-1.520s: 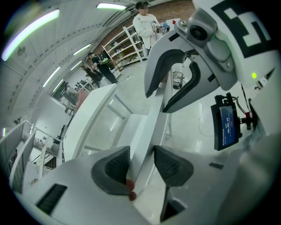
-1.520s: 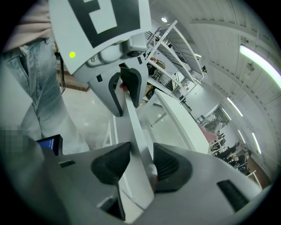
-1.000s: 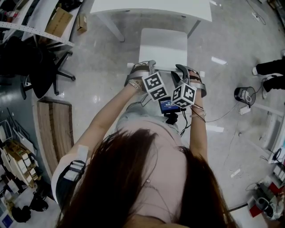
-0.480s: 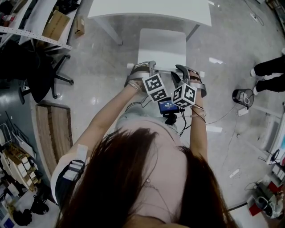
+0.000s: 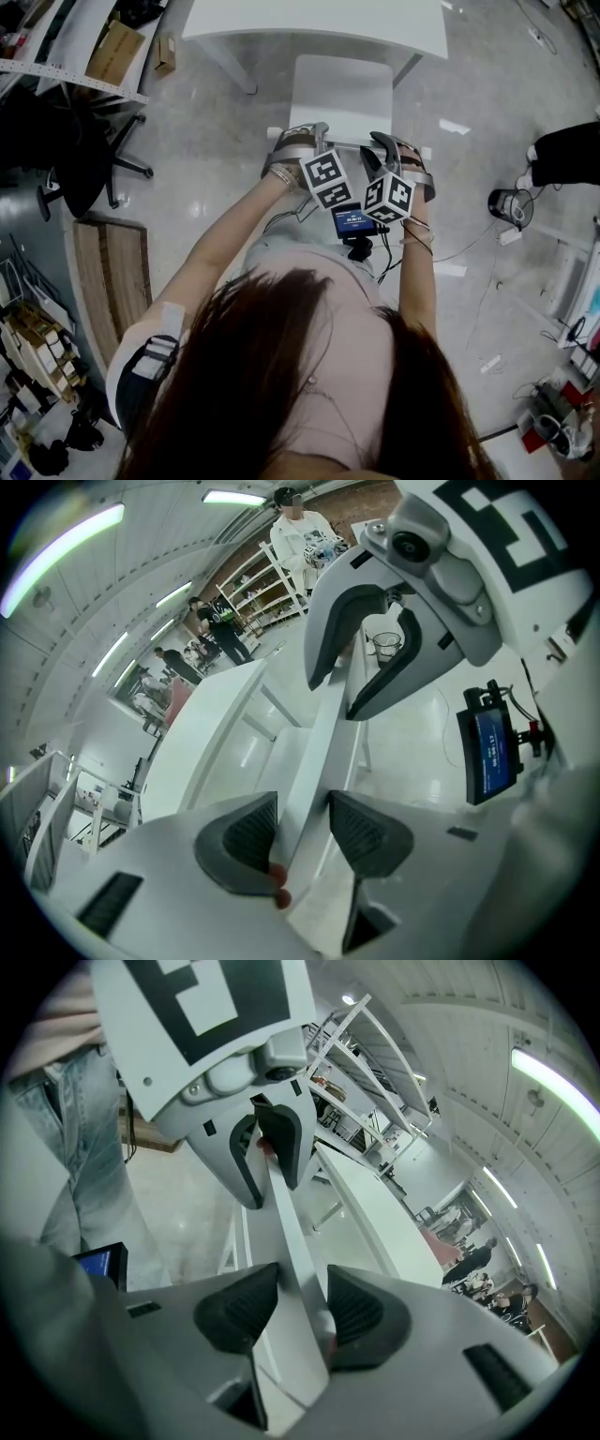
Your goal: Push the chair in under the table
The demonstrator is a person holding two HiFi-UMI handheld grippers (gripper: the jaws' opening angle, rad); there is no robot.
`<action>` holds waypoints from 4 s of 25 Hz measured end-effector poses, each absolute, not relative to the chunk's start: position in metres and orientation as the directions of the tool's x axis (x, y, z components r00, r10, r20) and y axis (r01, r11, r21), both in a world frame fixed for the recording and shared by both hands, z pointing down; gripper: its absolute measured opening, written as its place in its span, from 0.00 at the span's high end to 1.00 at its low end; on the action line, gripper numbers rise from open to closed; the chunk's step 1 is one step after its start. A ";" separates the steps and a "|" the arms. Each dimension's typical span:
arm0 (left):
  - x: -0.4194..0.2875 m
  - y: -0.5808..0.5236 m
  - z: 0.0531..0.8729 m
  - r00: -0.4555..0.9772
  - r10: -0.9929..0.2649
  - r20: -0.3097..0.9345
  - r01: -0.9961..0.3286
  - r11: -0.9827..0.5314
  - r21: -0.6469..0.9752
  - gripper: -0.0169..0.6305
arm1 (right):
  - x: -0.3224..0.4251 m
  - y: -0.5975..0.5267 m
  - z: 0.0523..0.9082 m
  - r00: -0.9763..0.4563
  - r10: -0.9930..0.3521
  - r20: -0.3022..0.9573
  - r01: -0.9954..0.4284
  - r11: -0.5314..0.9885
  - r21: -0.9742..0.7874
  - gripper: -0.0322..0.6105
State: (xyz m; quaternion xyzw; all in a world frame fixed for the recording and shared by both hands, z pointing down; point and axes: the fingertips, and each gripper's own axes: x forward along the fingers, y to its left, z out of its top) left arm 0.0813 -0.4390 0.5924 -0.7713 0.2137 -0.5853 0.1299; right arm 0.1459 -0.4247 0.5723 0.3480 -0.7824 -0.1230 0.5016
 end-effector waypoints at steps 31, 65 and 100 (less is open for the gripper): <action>0.089 -0.517 0.593 0.243 -0.499 0.832 -0.156 -0.866 -0.475 0.69 | 0.153 -0.500 0.573 -0.234 -0.678 0.697 -0.452 0.711 0.539 0.68; 0.108 -0.579 0.596 0.249 -0.519 0.818 -0.154 -0.855 -0.495 0.68 | 0.171 -0.561 0.575 -0.243 -0.694 0.677 -0.445 0.701 0.558 0.68; 0.129 -0.641 0.592 0.258 -0.531 0.807 -0.148 -0.847 -0.510 0.68 | 0.193 -0.623 0.572 -0.240 -0.697 0.675 -0.447 0.697 0.561 0.68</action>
